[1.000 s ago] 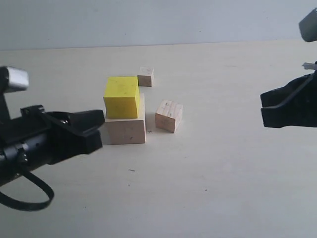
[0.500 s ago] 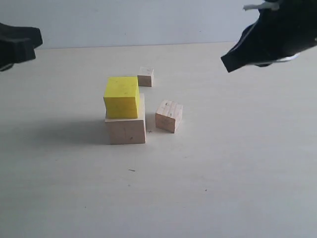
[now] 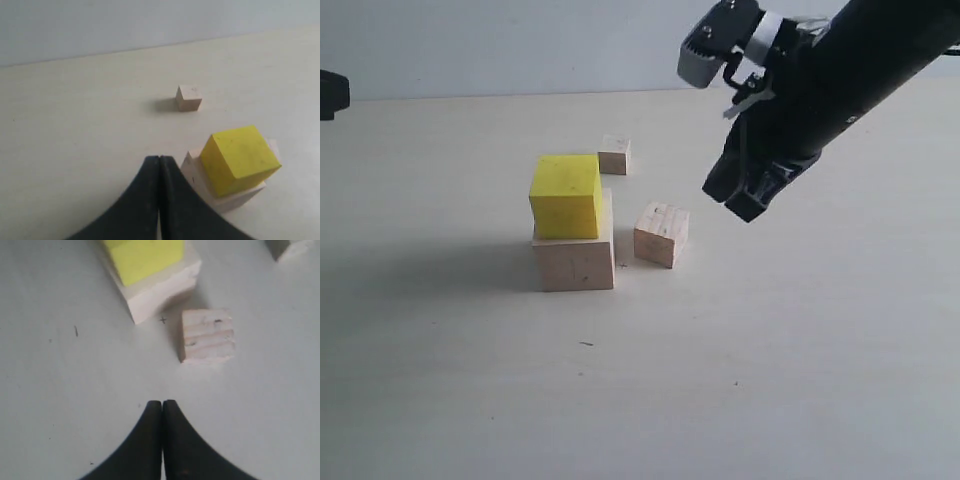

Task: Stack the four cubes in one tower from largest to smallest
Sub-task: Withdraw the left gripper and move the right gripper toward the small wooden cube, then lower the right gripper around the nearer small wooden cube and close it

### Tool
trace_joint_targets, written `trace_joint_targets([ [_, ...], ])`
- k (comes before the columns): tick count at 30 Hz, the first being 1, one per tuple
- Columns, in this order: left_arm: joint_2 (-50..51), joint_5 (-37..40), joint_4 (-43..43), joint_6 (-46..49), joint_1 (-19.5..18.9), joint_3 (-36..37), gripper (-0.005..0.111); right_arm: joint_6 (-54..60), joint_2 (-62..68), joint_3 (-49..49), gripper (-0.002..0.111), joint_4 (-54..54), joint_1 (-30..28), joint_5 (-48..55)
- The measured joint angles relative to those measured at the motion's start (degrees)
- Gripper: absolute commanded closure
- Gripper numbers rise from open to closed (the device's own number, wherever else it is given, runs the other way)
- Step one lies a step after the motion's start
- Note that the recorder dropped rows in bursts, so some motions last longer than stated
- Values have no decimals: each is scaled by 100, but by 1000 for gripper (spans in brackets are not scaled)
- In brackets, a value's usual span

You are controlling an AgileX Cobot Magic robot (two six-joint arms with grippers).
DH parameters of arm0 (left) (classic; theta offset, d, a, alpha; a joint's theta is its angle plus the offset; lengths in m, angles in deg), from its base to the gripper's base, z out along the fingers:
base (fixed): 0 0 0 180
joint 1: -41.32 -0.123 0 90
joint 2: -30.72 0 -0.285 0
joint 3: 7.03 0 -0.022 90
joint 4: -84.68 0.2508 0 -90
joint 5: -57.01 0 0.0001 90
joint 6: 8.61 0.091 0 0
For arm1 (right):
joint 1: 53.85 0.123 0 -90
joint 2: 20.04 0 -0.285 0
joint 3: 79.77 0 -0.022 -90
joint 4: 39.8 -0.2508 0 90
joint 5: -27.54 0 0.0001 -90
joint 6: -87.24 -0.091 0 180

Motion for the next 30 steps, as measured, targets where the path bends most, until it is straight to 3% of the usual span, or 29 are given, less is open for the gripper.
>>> trace_joint_targets([
  [4,0,410,77,-65,0,0,107,1160,449,0,76,-431,0,-13],
  [9,0,637,99,-100,0,0,107,1759,860,0,42,-615,0,-144],
  [11,0,704,99,-100,0,0,107,1856,975,0,34,-746,0,-385],
  [22,0,831,99,-100,0,0,107,1894,1412,0,33,-1201,0,-1719],
  [30,0,831,99,-100,0,0,107,1894,1710,-126,33,-1509,0,-1814],
])
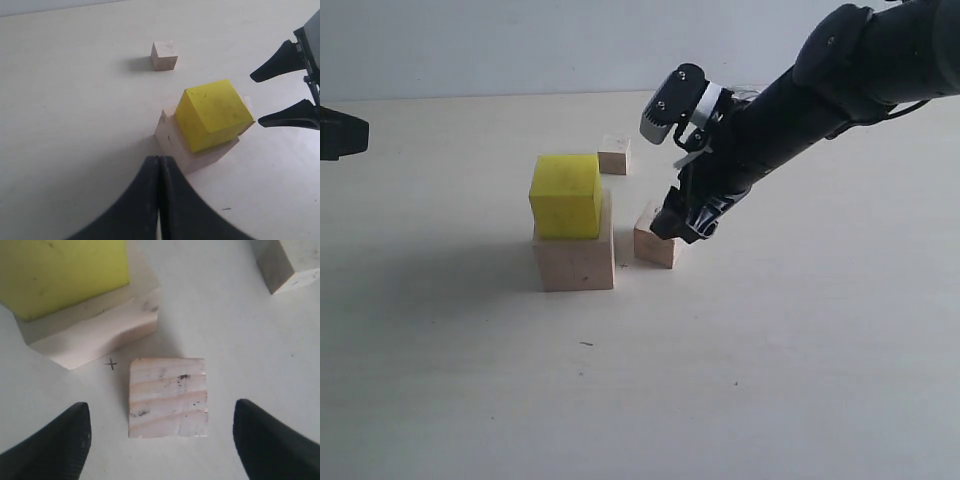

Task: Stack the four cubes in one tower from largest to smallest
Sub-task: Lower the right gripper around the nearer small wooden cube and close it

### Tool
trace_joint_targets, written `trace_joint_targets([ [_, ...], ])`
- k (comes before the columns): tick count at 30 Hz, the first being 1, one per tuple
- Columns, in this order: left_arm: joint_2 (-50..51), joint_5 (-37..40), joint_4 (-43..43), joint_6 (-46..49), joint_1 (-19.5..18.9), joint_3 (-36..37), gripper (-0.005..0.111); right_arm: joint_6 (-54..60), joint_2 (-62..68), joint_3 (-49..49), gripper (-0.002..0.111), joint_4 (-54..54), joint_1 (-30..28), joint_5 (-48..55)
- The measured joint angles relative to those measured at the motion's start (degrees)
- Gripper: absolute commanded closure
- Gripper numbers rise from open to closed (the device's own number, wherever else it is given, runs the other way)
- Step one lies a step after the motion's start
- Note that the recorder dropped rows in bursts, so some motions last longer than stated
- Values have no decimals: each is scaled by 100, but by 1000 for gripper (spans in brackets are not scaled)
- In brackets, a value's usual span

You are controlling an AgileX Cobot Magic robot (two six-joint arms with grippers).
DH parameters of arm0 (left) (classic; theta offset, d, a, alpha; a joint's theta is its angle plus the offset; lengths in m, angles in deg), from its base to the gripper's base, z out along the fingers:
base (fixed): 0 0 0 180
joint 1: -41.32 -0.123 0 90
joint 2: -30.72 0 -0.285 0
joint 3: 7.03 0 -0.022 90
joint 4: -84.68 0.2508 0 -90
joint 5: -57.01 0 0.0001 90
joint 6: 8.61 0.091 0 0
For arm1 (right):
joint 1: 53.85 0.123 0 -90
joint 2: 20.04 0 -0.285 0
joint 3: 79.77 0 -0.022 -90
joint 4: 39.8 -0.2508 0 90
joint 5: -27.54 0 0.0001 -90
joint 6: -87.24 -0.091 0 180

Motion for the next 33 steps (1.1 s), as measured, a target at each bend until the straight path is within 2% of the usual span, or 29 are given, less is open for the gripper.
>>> trace_joint_targets([
  [25,0,11,0,-10,0,0,107,0,907,-428,36,-163,0,43],
  [28,0,11,0,-10,0,0,107,0,976,-428,48,-193,0,43],
  [33,0,11,0,-10,0,0,107,-10,985,-428,89,-226,0,43],
])
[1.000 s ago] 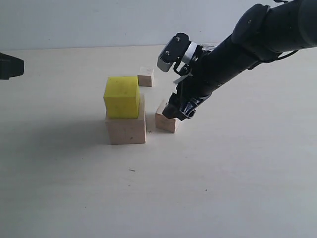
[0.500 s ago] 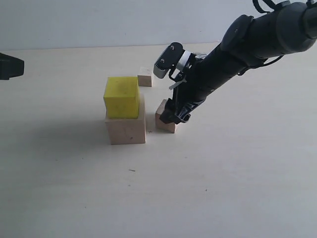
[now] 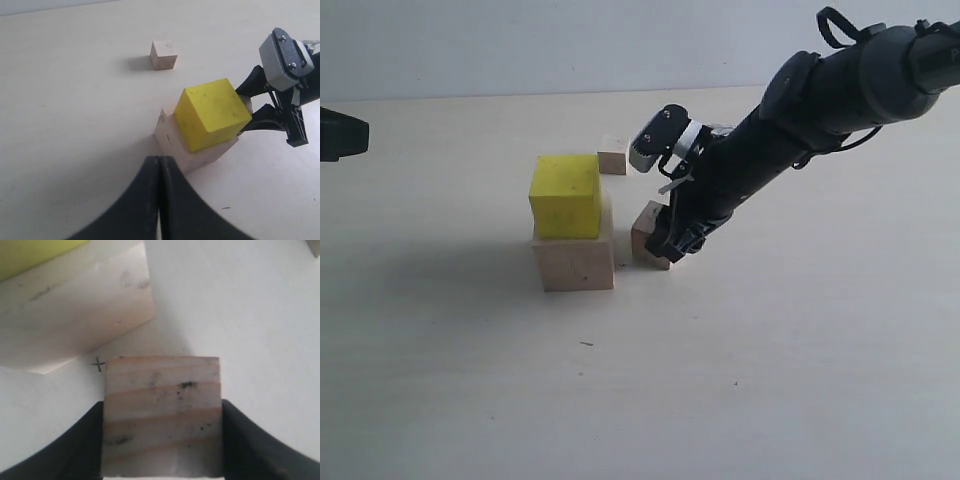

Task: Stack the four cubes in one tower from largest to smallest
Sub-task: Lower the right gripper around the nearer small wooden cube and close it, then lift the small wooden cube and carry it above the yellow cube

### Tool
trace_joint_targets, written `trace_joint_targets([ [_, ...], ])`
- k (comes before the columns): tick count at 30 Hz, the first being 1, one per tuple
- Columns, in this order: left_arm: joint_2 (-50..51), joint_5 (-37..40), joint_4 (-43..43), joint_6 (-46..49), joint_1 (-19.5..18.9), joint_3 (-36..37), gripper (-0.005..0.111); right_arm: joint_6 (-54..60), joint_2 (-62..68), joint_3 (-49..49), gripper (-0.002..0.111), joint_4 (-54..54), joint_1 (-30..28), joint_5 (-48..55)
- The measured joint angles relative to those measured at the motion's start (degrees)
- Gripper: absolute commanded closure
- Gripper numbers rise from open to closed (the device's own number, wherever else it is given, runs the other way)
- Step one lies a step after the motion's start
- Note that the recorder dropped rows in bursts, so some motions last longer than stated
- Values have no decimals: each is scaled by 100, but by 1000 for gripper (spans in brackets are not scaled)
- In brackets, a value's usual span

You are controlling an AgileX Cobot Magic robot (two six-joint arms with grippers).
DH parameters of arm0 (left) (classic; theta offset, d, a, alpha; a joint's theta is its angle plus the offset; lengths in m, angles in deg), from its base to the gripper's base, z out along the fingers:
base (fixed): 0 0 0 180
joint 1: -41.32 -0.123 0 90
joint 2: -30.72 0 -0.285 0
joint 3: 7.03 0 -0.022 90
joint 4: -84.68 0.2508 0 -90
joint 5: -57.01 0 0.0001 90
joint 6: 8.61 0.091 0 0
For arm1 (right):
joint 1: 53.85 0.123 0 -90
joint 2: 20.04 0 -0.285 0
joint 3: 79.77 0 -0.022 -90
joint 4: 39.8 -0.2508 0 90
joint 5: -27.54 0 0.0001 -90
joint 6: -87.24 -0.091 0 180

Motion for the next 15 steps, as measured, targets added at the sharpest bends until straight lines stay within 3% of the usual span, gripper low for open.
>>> trace_joint_targets([
  [2,0,0,0,0,0,0,107,-12,-58,0,108,14,0,43],
  [7,0,0,0,0,0,0,107,-316,-418,0,108,418,0,249],
  [15,0,11,0,0,0,0,107,-1049,-1494,0,108,2265,0,653],
])
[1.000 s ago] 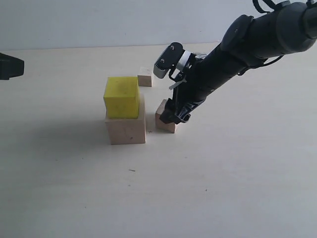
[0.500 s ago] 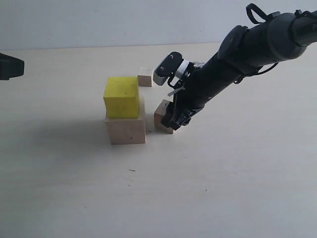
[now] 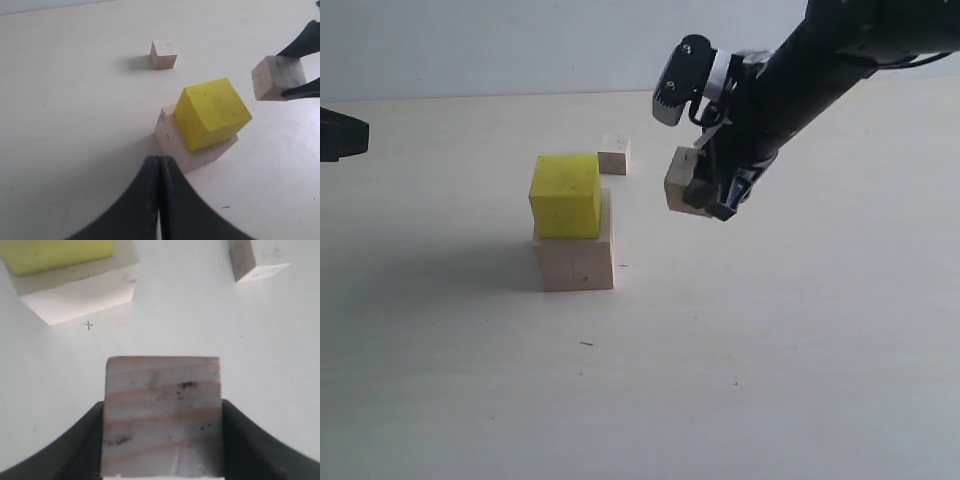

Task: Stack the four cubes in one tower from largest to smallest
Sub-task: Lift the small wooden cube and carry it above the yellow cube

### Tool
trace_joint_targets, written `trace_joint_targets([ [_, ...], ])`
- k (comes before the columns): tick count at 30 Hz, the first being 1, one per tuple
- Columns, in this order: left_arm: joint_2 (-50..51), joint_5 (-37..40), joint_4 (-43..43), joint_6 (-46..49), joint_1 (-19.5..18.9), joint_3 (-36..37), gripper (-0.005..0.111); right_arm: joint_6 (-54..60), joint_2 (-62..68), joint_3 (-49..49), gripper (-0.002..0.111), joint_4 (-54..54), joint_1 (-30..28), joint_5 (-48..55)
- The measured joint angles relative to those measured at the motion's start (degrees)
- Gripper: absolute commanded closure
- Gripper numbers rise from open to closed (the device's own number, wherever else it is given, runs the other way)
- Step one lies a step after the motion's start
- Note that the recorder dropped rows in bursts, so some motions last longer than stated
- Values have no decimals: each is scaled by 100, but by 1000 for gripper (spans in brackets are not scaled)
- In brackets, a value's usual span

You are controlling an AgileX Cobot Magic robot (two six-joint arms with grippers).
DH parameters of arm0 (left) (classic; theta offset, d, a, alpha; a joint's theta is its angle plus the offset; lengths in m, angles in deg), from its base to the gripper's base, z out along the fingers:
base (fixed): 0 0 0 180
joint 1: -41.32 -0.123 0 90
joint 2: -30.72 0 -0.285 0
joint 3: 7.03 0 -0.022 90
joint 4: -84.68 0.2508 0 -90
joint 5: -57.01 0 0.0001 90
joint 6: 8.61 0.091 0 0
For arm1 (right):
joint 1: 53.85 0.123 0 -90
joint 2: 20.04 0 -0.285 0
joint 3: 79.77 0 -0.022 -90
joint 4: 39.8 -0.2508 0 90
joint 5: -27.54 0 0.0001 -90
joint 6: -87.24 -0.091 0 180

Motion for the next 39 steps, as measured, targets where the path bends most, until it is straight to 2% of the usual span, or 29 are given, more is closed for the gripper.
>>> trace_joint_targets([
  [7,0,345,16,0,0,0,107,560,-689,-163,108,-174,0,359],
  [13,0,677,26,0,0,0,107,221,-643,-1194,108,-309,0,700],
  [18,0,892,26,0,0,0,107,194,-219,-2153,108,-1085,10,1908],
  [26,0,915,26,11,0,0,107,1290,252,-2313,108,-1862,52,2885],
  [31,0,915,38,44,0,0,107,1518,252,-2326,108,-1944,223,2904],
  [39,0,915,38,44,0,0,107,1386,331,-2424,108,-1557,674,2081],
])
